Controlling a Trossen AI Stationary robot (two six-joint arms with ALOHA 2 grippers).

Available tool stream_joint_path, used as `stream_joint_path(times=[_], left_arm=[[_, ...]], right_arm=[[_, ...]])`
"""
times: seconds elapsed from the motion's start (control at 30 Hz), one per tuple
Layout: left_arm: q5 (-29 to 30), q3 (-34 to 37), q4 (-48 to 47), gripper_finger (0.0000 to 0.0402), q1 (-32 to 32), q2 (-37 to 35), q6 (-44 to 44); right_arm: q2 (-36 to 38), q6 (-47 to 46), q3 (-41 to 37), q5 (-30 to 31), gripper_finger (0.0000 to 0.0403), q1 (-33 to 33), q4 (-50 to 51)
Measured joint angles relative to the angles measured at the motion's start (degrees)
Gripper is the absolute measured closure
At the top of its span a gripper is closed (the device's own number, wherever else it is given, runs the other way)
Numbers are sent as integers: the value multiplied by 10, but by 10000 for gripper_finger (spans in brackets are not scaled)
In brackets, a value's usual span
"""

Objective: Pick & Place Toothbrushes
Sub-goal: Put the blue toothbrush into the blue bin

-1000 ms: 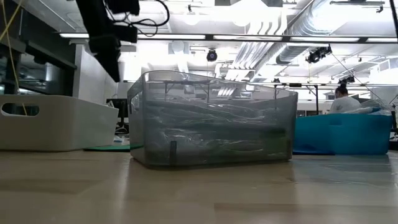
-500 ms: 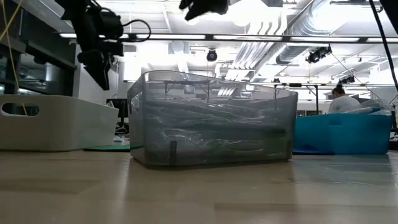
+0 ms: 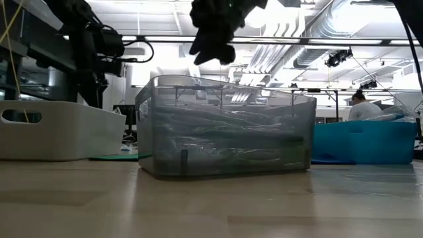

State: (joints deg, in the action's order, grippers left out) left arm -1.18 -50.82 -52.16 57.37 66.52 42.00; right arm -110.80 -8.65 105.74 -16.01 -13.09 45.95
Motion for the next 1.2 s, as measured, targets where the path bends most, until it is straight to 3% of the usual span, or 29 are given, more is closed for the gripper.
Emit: stream_joint_path(times=[0.13, 0.4, 0.63, 0.83, 1.2], left_arm=[[3, 1, -1, 220, 0, 8, 2], [5, 1, -3, 220, 0, 43, -19], [22, 1, 7, 220, 0, 71, -66], [21, 1, 80, 220, 0, 104, -97], [3, 0, 262, 220, 0, 176, 9]], right_arm=[[0, 15, -39, -80, 268, -22, -30], [1, 92, -47, -150, 285, -69, -26], [9, 183, -47, -222, 296, -152, 58], [27, 247, -47, -264, 306, -219, 83], [37, 312, -47, -286, 310, -291, 103]])
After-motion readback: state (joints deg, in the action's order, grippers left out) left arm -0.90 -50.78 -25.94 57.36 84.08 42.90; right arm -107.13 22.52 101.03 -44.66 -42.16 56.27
